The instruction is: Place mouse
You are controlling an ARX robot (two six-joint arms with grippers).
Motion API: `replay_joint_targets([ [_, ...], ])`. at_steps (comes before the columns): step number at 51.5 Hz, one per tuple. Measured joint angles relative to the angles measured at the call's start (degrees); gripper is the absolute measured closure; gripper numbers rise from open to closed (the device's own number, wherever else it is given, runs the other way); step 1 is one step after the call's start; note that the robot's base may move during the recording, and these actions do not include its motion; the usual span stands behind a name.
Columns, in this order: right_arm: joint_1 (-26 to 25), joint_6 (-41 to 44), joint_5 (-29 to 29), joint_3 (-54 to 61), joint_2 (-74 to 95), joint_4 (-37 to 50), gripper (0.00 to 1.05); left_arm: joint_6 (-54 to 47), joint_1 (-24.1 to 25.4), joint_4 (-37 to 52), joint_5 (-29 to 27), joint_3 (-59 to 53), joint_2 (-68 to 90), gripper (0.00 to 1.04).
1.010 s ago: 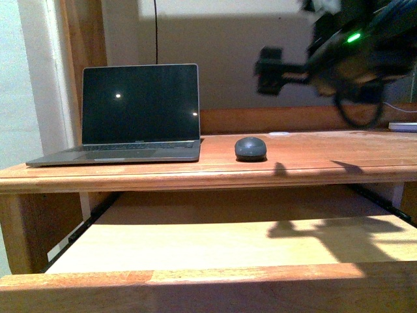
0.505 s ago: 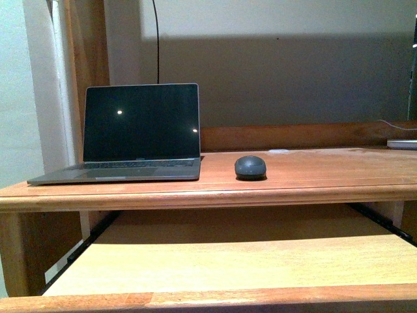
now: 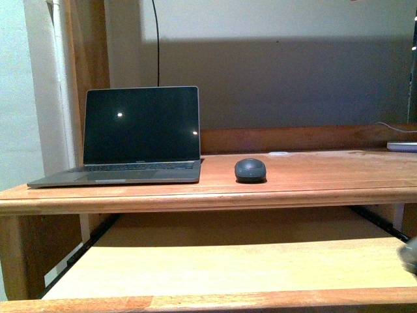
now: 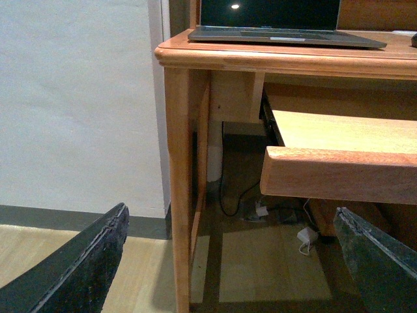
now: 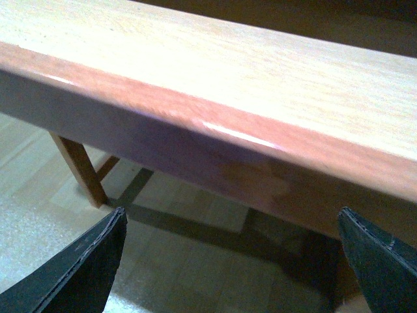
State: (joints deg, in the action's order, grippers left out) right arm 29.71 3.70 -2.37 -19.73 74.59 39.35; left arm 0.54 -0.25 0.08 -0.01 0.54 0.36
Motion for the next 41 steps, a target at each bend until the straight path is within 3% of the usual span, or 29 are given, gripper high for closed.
replay_joint_targets([
  [7, 4.5, -2.1, -6.4, -9.9, 13.3, 2.3, 0.07, 0.0, 0.0, 0.0, 0.0, 0.0, 0.0, 0.08],
  [19, 7.3, -5.7, -13.7, -26.9, 28.3, -1.0, 0.07, 0.0, 0.0, 0.0, 0.0, 0.0, 0.0, 0.08],
  [41, 8.4, -9.1, -19.7, -52.6, 41.9, -12.4, 0.07, 0.0, 0.0, 0.0, 0.0, 0.0, 0.0, 0.08],
])
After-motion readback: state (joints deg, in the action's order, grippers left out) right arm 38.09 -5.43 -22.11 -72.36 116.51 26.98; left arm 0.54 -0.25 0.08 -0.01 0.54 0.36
